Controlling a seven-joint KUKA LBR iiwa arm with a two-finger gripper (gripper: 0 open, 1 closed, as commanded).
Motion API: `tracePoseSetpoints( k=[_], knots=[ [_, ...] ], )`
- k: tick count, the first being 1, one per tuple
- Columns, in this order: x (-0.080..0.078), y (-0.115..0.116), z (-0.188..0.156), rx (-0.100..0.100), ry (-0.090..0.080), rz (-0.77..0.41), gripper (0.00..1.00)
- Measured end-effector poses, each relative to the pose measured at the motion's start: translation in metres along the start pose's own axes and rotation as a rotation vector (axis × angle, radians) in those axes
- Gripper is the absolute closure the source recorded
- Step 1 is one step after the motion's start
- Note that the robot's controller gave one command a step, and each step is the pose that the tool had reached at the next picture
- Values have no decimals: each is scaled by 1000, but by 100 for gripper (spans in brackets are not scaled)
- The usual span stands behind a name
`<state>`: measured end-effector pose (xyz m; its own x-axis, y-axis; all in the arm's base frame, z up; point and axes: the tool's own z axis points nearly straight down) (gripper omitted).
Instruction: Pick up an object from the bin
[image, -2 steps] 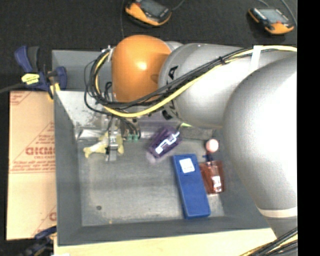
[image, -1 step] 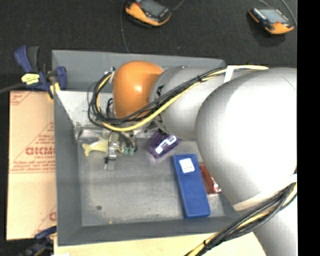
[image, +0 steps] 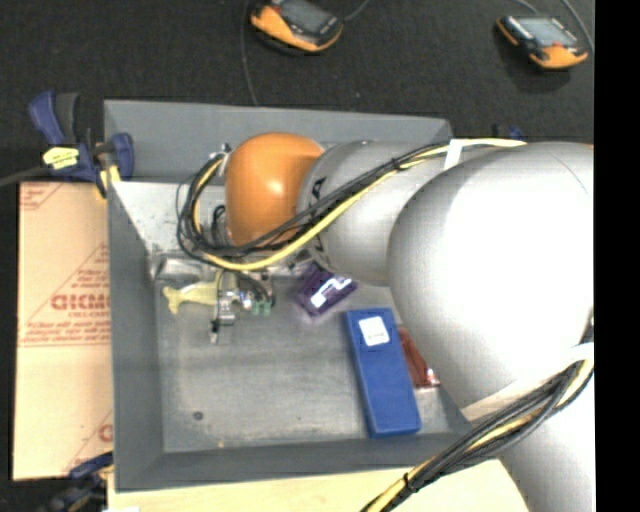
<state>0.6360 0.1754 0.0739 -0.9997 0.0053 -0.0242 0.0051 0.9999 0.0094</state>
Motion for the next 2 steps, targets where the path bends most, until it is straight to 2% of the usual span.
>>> tracePoseSetpoints(
  k=[1, 2],
  knots=[
    [0, 1, -1, -2, 0, 27, 0],
    [-2, 0, -2, -3, -4, 4, 0]
  ],
)
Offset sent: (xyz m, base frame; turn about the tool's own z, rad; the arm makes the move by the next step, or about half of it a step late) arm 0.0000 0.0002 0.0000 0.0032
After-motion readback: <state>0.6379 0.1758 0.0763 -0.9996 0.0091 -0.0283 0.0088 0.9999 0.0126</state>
